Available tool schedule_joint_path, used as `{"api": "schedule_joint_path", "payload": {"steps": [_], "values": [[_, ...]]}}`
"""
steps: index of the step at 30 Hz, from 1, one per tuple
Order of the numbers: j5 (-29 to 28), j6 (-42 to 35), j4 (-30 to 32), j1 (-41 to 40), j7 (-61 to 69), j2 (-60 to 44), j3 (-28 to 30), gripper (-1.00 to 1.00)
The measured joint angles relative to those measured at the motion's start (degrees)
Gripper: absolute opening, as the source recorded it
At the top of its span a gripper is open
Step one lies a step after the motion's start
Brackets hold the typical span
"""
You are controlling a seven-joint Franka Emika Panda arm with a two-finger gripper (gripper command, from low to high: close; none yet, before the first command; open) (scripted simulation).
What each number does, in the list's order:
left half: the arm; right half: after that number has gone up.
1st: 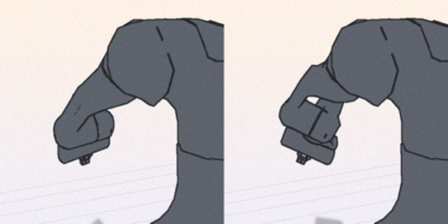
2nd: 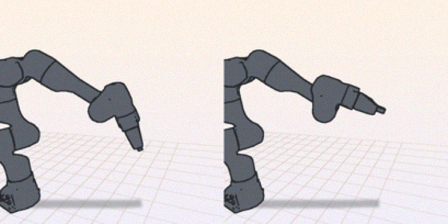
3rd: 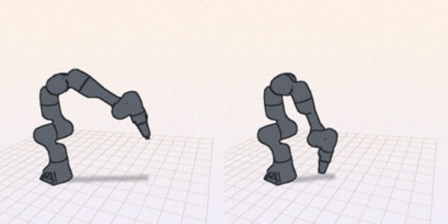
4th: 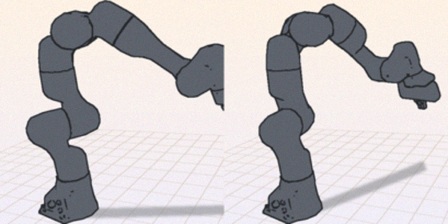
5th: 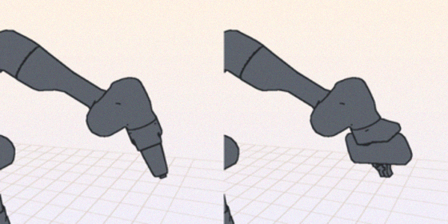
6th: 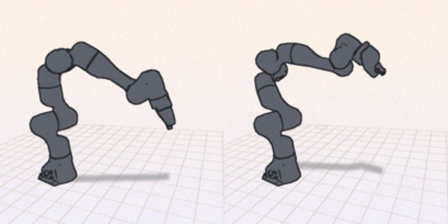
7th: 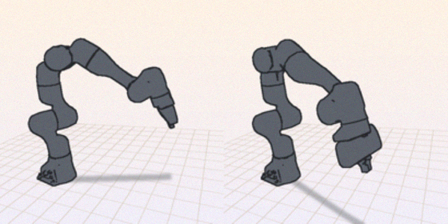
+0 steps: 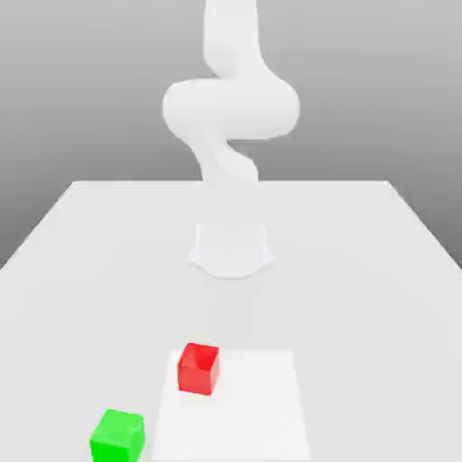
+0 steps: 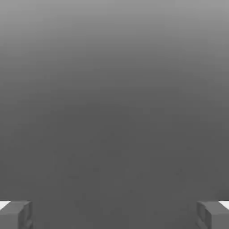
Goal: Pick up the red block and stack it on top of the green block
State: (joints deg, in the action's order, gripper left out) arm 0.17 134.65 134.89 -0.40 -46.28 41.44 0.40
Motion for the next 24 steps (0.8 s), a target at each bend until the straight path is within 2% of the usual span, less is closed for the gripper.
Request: {"api": "schedule_joint_path", "payload": {"steps": [18, 24], "values": [[-0.1, 24.6, 25.3, -4.0, -5.0, -38.6, 2.4, 0.0], [1.4, 34.9, 25.0, -4.6, -4.0, -51.0, 1.5, 0.0]]}}
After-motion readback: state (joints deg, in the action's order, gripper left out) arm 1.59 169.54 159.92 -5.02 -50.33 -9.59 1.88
